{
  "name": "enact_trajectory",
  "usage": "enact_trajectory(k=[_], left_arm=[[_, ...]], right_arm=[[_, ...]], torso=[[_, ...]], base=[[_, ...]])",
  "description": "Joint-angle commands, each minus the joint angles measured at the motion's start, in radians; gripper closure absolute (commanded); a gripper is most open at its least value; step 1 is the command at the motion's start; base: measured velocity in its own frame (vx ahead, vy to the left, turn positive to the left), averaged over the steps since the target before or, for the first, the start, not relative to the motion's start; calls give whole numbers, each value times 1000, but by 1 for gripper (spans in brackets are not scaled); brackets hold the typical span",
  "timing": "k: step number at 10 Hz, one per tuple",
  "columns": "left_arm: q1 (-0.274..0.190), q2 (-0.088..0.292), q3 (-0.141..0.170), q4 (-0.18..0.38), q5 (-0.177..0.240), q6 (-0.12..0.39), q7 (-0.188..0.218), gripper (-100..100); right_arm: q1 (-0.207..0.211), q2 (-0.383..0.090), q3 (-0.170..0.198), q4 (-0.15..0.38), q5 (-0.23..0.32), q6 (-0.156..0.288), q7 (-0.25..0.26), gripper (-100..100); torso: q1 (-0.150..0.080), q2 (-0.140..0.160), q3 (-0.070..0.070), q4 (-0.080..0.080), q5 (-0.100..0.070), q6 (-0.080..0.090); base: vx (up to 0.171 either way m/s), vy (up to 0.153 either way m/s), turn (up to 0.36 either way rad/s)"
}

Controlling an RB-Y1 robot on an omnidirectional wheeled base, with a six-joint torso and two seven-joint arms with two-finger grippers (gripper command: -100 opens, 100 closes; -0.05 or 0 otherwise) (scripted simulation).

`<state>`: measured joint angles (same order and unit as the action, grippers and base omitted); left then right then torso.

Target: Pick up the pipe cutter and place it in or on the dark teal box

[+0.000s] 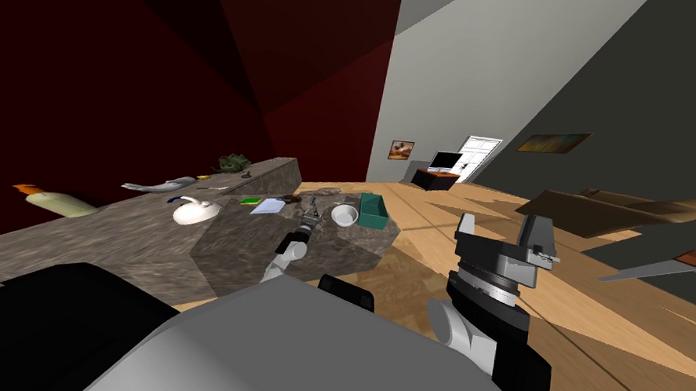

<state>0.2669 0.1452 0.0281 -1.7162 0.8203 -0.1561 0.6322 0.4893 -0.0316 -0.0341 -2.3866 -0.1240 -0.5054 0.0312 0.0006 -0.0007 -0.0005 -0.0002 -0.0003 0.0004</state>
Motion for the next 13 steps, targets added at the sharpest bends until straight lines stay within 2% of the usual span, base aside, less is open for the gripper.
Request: enact_trajectory(k=[1, 2, 4, 7, 8, 9, 10, 13], left_arm=[[-2, -35, 4, 11, 3, 7, 2, -100], [-2, -47, 5, 10, 4, 7, 2, -100], [-1, -104, 10, 9, 7, 7, 5, -100], [0, -169, 13, 7, 9, 6, 6, -100], [2, -156, 13, 4, 9, 8, 6, -100], [1, -158, 13, 4, 9, 8, 6, 0], [-37, -168, 29, 30, 5, 20, -4, -100], [-88, -182, 51, 64, 1, 36, -17, -100]], right_arm=[[0, 0, 0, 0, 0, 0, 0, 0], [0, 0, 0, 0, 0, 0, 0, 0], [0, 0, 0, 0, 0, 0, 0, 0], [0, 0, 0, 0, 0, 0, 0, 0], [0, 0, 0, 0, 0, 0, 0, 0], [0, 0, 0, 0, 0, 0, 0, 0], [0, 0, 0, 0, 0, 0, 0, 0], [0, 0, 0, 0, 0, 0, 0, 0]], torso=[[0, 0, 0, 0, 0, 0], [2, 0, 0, 0, 1, 0], [2, 1, 1, 0, 1, 0], [1, 1, 0, 0, 0, 0], [1, 0, 0, 0, 0, 0], [1, 0, 0, 0, 0, 0], [1, 0, 0, 0, 0, 0], [2, 0, 0, 0, 0, 0]], base=[[3, 31, 6], [-8, 41, -27], [-8, 12, -17], [-1, 2, -5], [0, 0, 0], [0, 0, 0], [-4, 7, 34], [-3, 14, 25]])
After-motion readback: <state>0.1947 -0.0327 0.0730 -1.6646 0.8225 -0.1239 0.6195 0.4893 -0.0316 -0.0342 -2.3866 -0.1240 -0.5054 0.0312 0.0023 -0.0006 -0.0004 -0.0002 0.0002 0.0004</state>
